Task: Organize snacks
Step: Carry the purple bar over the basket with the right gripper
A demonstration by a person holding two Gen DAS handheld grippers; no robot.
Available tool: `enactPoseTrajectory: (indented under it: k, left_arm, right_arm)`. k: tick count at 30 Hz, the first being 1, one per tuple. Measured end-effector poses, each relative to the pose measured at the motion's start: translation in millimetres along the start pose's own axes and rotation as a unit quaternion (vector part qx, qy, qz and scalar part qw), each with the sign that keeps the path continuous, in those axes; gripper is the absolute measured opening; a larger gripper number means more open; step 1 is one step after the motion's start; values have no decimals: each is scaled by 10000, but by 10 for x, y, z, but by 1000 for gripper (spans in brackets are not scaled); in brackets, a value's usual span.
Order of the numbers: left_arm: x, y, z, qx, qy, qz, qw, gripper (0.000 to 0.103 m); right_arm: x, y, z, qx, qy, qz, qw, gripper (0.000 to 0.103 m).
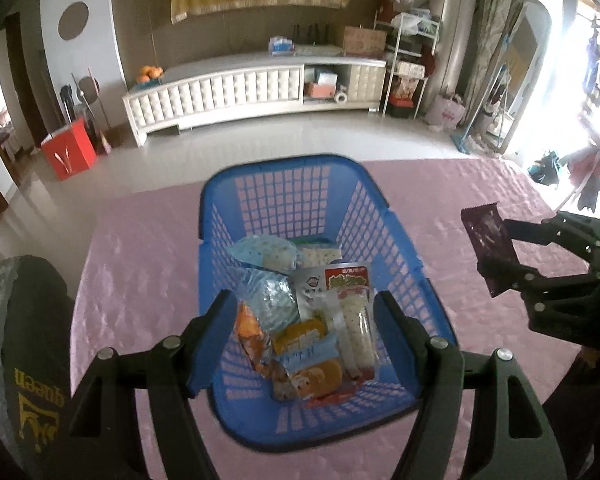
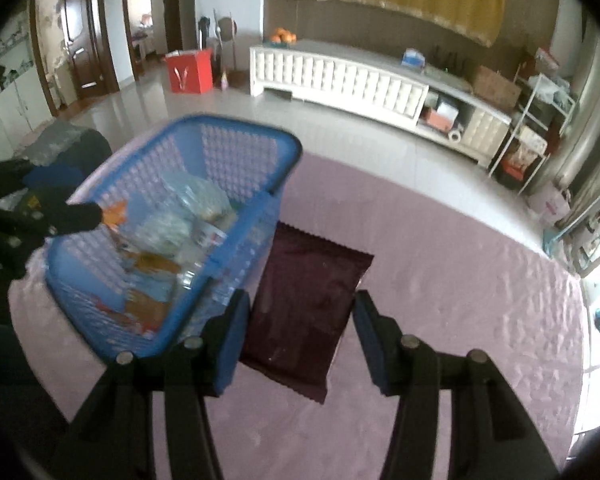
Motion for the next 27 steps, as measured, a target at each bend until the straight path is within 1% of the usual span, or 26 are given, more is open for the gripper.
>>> enactPoseTrajectory:
  k: [1, 2, 5, 6, 9, 13, 19, 24, 27]
  left_arm:
    - [68, 11, 19, -25, -12, 51, 10000, 69]
    - [100, 11, 32, -39, -22, 81, 10000, 69]
    - [239, 38, 87, -84, -52, 193, 9998, 69]
    - [290, 49, 93, -98, -55, 235, 9997, 69]
    - [399, 84, 92, -120, -71, 319, 9994, 69]
    - [489, 117, 58, -134, -109, 383, 9991, 69]
    - [528, 134, -43, -100, -157, 463, 9988, 69]
    - [515, 156, -102, -176, -155, 550, 9982, 69]
    - [466, 166, -159, -167, -231, 519, 9982, 69]
  right_arm:
    - [119, -15, -31, 29, -10, 100, 9999, 57]
    - [93, -83, 31, 57, -7, 166, 9998, 57]
    - [305, -119, -44, 121, -17, 358, 9993, 57]
    - [336, -159, -46, 131, -26, 390, 9991, 57]
    - [493, -140, -138, 177, -93, 505, 9985, 57]
    - [579, -185, -252, 240, -170, 608, 9977, 57]
    - [592, -283, -389, 242, -412, 643, 9968, 57]
    - [507, -342, -525, 306, -546, 611, 9962, 57]
    - [428, -370, -615, 347, -638, 551, 9958, 57]
Point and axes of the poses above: each gripper's, at about its wrist camera, not at the fingertips, and x roughly against the way its jaws point, z to its right, y to its underside, the point moved 2 cm from there along -x, roughly the way its jaws point, and after that the axes turned 12 degrees about y, right-handed, at the moved point
